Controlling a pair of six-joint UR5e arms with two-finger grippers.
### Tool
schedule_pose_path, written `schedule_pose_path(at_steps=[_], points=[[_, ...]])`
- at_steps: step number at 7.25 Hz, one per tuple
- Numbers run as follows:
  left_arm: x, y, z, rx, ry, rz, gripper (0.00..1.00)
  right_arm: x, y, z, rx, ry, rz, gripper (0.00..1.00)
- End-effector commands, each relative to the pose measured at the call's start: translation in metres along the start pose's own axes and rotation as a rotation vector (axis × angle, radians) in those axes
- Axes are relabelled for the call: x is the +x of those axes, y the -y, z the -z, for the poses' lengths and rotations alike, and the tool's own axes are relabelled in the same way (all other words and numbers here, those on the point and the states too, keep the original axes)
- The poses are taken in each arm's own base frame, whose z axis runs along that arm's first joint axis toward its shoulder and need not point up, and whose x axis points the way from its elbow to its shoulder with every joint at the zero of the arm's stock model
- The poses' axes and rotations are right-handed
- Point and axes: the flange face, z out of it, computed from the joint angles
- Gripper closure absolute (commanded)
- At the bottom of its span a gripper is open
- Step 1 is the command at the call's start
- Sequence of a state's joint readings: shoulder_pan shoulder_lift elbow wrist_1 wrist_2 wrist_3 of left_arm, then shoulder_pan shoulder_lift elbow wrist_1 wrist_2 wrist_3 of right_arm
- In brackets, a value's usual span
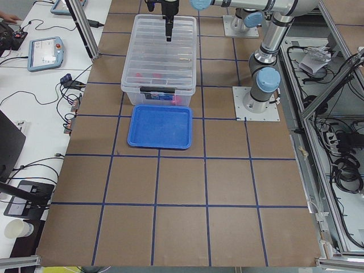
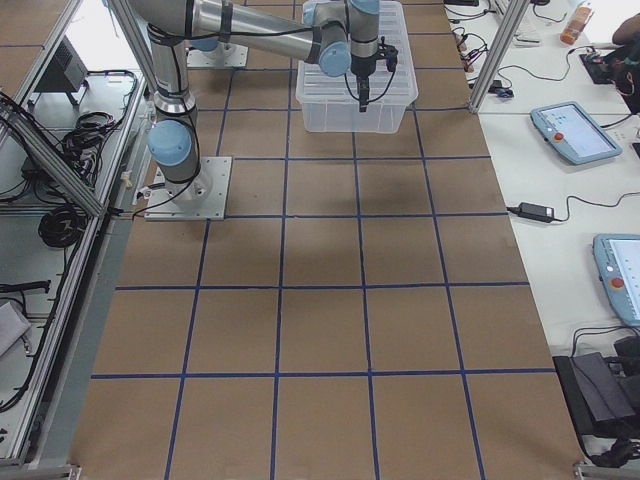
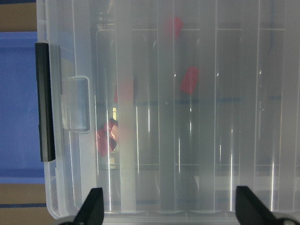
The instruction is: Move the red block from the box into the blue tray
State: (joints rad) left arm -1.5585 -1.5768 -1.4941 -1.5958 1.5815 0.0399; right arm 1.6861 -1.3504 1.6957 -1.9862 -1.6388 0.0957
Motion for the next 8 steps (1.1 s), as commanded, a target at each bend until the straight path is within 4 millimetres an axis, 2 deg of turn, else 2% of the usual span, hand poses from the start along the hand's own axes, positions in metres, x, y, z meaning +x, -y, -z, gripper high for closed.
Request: schedule_pose_path(at_steps=[1,3,5,8], points=[[0.0,0.0,-0.001,-0.003,0.0,0.0,0.0,0.011,0.001,-0.002,-0.001,-0.068,0.021,0.08],[0.0,0.0,0.0,-0.001,0.0,0.0,0.0,0.039,0.005,0.0,-0.001,-0.144,0.012,0.08],[0.0,0.0,0.0,0.0,0.0,0.003,0.0,0.084,0.013,0.003,-0.005,-0.184,-0.028,0.07],[0.0,0.0,0.0,0.0,0.0,0.003,0.0,0.129,0.018,0.003,-0.015,-0.195,-0.021,0.08]])
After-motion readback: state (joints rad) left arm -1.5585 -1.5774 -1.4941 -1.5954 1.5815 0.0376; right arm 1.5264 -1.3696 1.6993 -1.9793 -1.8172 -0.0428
